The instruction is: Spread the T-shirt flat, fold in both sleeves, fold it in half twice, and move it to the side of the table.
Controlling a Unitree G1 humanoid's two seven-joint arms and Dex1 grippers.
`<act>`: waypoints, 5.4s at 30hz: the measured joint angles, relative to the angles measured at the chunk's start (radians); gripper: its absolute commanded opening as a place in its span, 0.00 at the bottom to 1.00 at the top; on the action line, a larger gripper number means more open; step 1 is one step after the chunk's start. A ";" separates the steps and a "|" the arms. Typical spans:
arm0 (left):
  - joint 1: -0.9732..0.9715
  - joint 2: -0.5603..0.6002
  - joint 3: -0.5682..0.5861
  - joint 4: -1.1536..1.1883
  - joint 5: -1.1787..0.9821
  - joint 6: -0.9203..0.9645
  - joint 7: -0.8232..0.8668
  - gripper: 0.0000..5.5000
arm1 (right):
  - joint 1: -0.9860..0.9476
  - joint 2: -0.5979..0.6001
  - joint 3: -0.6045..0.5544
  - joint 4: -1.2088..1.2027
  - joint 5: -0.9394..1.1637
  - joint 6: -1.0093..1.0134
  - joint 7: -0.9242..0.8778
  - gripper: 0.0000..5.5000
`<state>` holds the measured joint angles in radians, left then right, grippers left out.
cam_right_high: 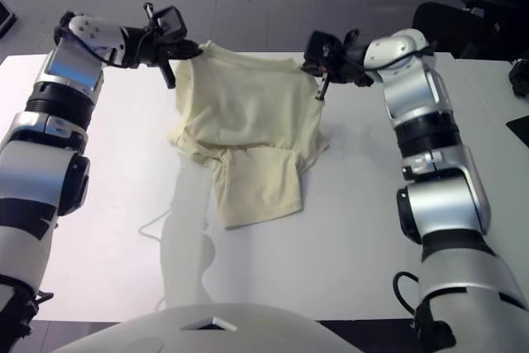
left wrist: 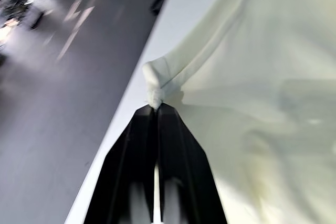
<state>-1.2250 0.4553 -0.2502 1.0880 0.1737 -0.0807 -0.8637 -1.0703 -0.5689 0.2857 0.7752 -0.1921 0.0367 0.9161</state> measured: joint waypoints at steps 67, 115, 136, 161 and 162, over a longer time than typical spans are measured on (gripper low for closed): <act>-0.359 0.076 0.034 0.071 -0.111 0.031 -0.007 0.00 | -0.455 0.032 -0.144 0.384 0.223 -0.048 -0.070 0.00; 0.999 0.593 -0.093 -1.628 -0.404 0.432 -0.704 0.00 | 0.763 -0.411 0.087 -1.141 0.527 0.444 0.629 0.00; 1.049 0.639 0.198 -1.681 -0.730 0.651 -0.501 0.51 | 1.025 -0.539 -0.239 -1.208 0.409 0.487 0.232 0.51; 1.099 0.455 -0.173 -1.529 -0.118 0.488 -0.087 0.98 | 1.005 -0.093 -0.042 -1.246 0.211 0.461 -0.194 0.98; 1.100 0.453 -0.172 -1.530 -0.117 0.489 -0.085 0.98 | 0.987 -0.087 -0.042 -1.270 0.220 0.477 -0.194 0.98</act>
<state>-0.1247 0.9083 -0.4227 -0.4421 0.0568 0.4080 -0.9488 -0.0834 -0.6557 0.2439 -0.4946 0.0275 0.5132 0.7219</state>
